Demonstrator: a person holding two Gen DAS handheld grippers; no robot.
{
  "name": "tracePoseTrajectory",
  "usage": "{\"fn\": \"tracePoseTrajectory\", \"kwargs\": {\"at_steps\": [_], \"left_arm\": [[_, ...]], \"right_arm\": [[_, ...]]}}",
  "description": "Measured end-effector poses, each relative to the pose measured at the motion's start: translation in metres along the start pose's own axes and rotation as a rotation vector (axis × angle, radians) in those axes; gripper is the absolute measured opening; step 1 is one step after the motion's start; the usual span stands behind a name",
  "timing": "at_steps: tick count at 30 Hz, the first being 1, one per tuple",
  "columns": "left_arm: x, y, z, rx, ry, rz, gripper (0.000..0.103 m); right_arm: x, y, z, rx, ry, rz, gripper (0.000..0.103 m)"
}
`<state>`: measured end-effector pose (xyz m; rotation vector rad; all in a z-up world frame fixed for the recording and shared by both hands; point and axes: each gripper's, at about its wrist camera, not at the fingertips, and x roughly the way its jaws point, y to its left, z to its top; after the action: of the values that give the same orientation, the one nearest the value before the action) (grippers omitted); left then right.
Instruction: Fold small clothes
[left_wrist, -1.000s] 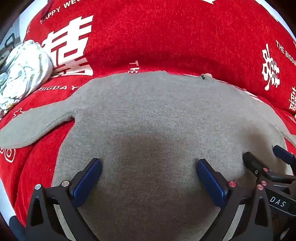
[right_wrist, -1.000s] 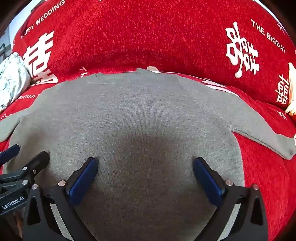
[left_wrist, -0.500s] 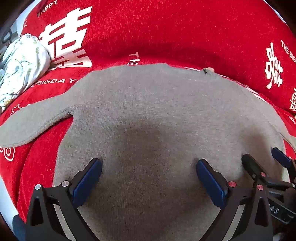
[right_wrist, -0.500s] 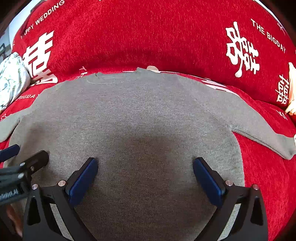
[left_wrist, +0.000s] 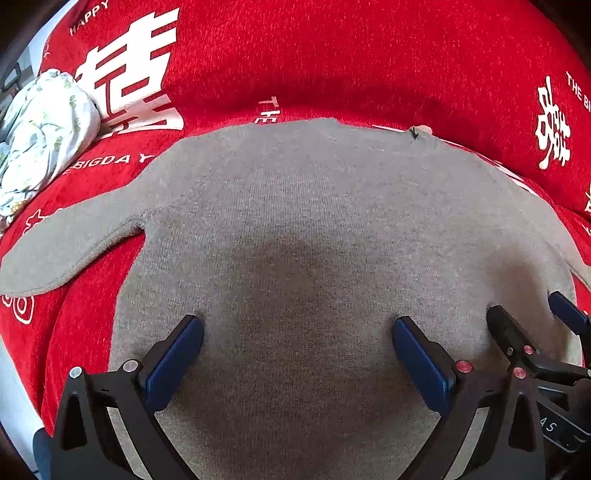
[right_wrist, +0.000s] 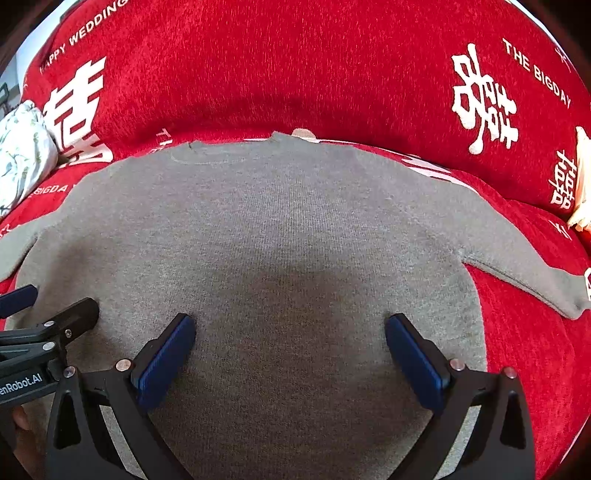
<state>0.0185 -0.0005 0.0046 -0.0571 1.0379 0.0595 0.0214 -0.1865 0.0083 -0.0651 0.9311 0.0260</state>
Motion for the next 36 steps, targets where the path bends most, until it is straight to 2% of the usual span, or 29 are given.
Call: {"fn": "tracePoseTrajectory", "kwargs": {"at_steps": [4,10,15,17,25,28,36], "left_arm": [[0.001,0.001,0.003,-0.002,0.022,-0.011,0.103],[0.007,0.000,0.015,0.011,0.149,-0.009,0.103],[0.008,-0.001,0.015,0.016,0.174,-0.011,0.103],[0.006,0.000,0.016,0.012,0.178,-0.014,0.103],[-0.008,0.003,0.025,-0.009,0.132,0.019,0.102],[-0.016,0.004,0.033,-0.024,0.110,0.009,0.102],[-0.026,-0.019,0.048,0.014,0.070,0.005,0.102]], "right_arm": [[0.001,-0.001,0.001,0.000,0.015,0.002,0.103],[0.006,-0.001,0.010,0.009,0.103,-0.004,0.103],[0.012,0.000,0.019,0.002,0.207,0.002,0.103],[0.012,-0.002,0.021,0.009,0.223,0.011,0.103],[-0.014,-0.006,0.041,0.032,0.126,0.000,0.103],[-0.020,-0.007,0.049,0.030,0.101,-0.009,0.103],[-0.029,-0.028,0.057,0.059,0.043,-0.050,0.103]]}}
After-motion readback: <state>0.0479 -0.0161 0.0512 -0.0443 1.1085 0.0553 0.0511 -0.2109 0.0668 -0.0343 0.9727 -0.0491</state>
